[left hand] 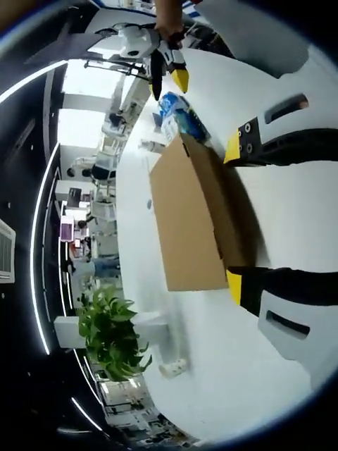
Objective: Operate the shoe box by opening the lid, removing the specified soft item, and placing it in the target area until the item is outside and the box remains undamaged.
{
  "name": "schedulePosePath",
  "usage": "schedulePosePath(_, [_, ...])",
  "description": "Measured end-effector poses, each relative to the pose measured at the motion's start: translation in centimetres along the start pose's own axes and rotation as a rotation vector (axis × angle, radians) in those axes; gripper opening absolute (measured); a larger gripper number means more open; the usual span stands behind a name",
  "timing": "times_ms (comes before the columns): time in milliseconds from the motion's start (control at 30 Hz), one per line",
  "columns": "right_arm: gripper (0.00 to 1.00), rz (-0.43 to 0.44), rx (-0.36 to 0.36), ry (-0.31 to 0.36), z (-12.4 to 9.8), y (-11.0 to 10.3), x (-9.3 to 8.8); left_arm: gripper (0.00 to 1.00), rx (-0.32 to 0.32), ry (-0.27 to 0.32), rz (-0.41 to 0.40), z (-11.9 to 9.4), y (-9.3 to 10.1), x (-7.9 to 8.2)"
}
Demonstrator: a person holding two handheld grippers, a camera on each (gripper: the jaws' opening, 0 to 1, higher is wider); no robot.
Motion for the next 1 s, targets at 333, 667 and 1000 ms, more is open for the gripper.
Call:
schedulePosePath(333, [0.88,0.018,-0.073,-0.035,-5.2,3.6,-4.0,0.74,-0.007,0.019,0.025,-1.5,3.8,-1.9])
schedulePosePath(667, [0.98,-0.004,-0.112,-0.048,-9.5,5.1,-6.7,0.85,-0.037,-0.003,0.073,-3.1,6.4,-3.0])
schedulePosePath(1000, [0.99,0.027,-0.150,-0.051,-11.6,5.0,-7.6,0.94,-0.006,0.012,0.051,-5.6,6.4,-3.9])
Point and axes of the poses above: the point that each gripper's makers call its tool centre point, and the gripper's own axes: z roughly forward along the fingers, y roughly to its right, x roughly out of its top, the point moved 1 cm from there along -z, roughly backward along the fingers, and after that the axes turned 12 degrees about -x, right-handed, at the moved point
